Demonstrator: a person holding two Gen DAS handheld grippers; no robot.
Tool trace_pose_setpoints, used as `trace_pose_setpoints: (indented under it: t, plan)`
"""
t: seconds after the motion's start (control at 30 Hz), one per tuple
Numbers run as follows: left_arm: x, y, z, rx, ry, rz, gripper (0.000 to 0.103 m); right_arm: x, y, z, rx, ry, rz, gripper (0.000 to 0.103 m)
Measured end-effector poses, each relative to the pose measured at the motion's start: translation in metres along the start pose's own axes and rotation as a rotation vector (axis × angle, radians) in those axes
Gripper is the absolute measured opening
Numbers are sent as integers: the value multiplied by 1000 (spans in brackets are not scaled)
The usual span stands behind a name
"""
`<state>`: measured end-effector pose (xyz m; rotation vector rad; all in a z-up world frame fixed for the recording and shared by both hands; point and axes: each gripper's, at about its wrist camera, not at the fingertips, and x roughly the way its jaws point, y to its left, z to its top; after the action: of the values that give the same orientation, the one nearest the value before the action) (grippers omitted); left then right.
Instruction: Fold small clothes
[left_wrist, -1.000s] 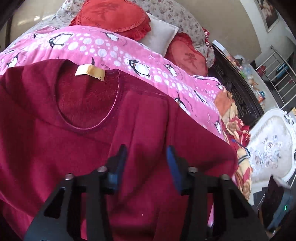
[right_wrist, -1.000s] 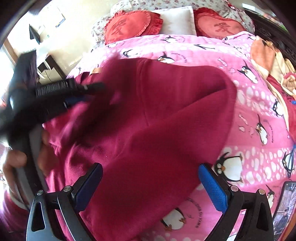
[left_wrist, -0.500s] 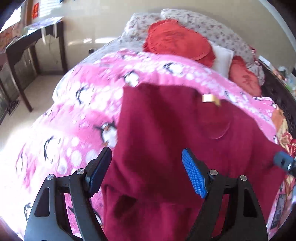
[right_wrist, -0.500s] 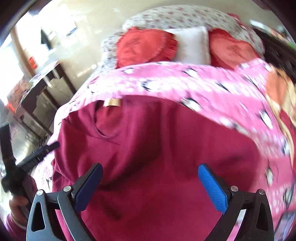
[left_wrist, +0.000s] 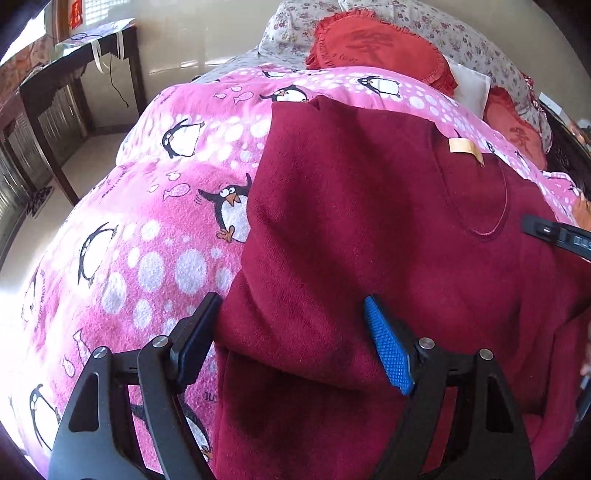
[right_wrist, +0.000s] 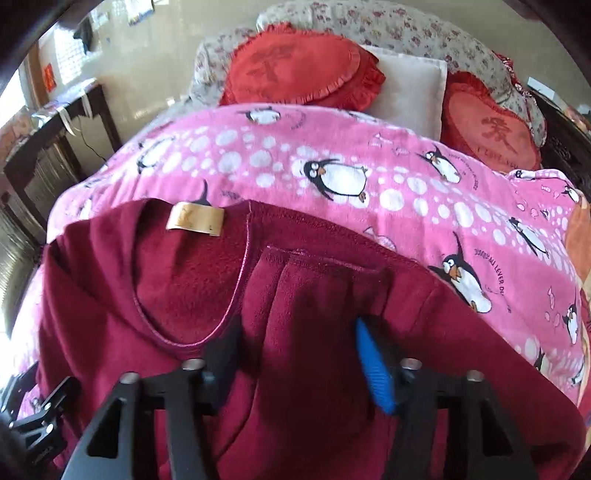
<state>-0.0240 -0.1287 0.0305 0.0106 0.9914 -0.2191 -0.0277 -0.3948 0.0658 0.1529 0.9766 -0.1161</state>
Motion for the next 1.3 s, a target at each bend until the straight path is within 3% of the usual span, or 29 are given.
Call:
trace_pose_setpoints:
  t: [0.1,0.27,0.33,0.37,0.4,0.5,0.63,0.8,0.87,1.0,1.17,1.23,1.27,1.3]
  plan:
    - [0,-1,0,-6,-10,3,79,-29,-32,-13,78,-12,105,17]
    - [-2,-1,-2,-9,-19,-5,79,-70,-66,-53,72,36,115,17]
    - [-3,0,-2,-14,-16,-11,79,-71,-77,-73,86,110,85,25]
    - [-4,0,-2,-13,-12,-12,79,-73,-81,-81,90,130,79,37]
    - [-5,0,-2,-12,-9,-13,79,-79,-86,-90,90,137,80,41]
    - [-9,2,-4,-19,7,-19,79,-99,-95,-95,94,107,65,47]
    - [-18,6,-7,-56,19,-42,79,-124,-96,-78,83,-4,79,49]
    - [-31,5,-11,-62,14,-55,79,-89,-78,-49,-68,-24,67,54]
    - [-34,5,-13,-50,18,-52,79,-62,-69,-41,-172,24,48,54]
    - [-36,7,-14,-49,24,-55,79,-32,-53,-50,-309,141,116,53]
    - [-32,2,-13,-53,30,-49,79,-19,-37,-67,-429,136,44,42]
    - [-32,-1,-13,-51,29,-47,79,-22,-39,-66,-418,127,39,25]
    - [-32,-2,-13,-50,26,-47,79,-24,-38,-66,-420,120,35,11]
    - [-34,-2,-12,-52,21,-48,79,-29,-37,-65,-434,103,25,6]
